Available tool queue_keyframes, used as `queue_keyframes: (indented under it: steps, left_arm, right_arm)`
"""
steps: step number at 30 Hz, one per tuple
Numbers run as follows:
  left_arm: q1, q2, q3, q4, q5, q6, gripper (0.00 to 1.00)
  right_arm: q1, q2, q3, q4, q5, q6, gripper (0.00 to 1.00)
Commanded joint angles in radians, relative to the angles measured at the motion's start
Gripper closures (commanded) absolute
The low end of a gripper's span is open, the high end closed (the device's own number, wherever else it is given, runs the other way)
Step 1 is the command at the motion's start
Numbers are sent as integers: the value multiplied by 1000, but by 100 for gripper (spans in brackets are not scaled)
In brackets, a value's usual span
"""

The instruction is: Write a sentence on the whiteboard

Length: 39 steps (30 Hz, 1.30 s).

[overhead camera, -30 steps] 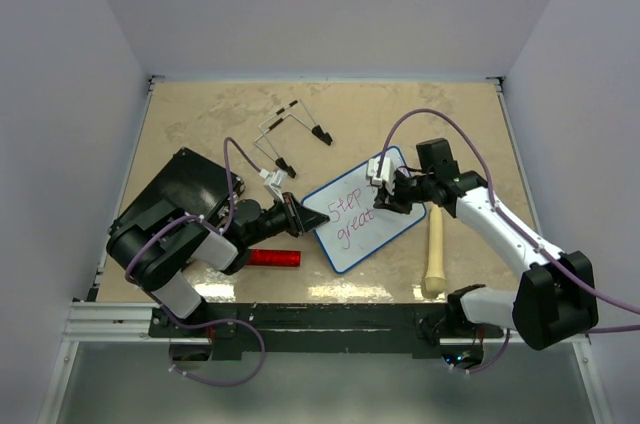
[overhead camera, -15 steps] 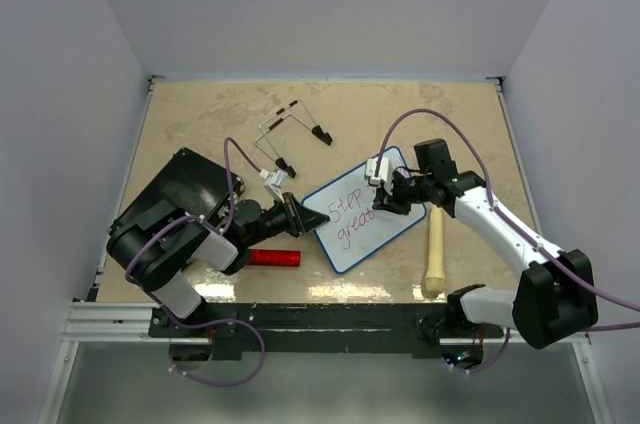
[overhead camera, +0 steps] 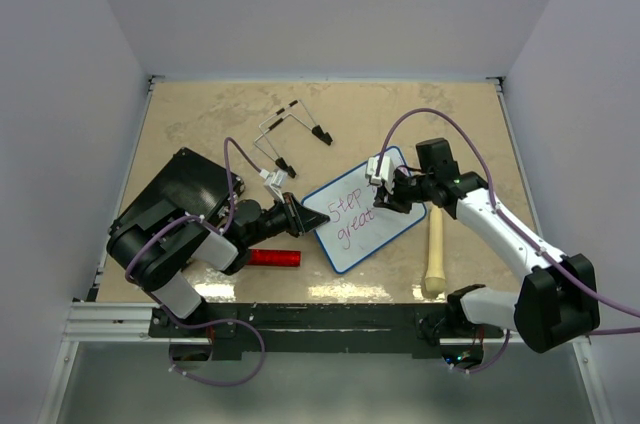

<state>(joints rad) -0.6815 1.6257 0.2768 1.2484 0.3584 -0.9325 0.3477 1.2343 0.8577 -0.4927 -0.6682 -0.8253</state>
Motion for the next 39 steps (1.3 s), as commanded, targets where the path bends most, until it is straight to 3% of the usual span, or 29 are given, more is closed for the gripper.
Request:
queue_keyframes:
  steps: [1,29,39]
  left_arm:
    - [-9,10,-5,68,-7,26,100]
    - [-7,17,-8,77,-4,24,100]
    - [-6,19,-11,80,-6,26,100]
  right_arm:
    - [1,-13,9,48,19,25,100]
    - [2,31,15,39,25,23,100]
    - [2,60,27,-58,36,-31,100]
